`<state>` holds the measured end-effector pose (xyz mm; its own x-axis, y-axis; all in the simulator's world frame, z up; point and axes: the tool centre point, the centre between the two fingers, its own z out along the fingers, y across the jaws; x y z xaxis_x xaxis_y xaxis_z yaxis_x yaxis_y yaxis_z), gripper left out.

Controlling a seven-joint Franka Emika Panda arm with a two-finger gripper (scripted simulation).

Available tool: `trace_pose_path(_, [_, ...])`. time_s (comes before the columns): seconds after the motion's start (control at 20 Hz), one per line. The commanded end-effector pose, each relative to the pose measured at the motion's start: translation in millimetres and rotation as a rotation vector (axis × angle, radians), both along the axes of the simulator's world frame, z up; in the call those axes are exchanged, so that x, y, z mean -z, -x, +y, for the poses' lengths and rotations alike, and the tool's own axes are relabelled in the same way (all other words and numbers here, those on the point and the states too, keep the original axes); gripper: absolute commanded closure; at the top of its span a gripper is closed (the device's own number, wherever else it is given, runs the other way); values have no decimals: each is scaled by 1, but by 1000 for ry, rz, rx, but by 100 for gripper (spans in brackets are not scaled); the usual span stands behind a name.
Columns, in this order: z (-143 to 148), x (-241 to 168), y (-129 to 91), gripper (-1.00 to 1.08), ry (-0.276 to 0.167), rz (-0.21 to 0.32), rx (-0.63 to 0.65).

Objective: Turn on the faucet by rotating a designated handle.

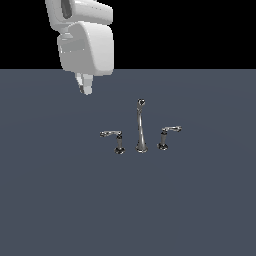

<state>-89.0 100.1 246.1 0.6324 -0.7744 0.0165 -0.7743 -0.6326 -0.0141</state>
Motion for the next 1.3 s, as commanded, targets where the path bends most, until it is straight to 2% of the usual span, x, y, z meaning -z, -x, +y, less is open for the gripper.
trace_pose_path(0.0, [1, 14, -10, 108, -2, 1, 46])
trace_pose_path(1.25, [-15, 145, -104, 108, -6, 17, 486])
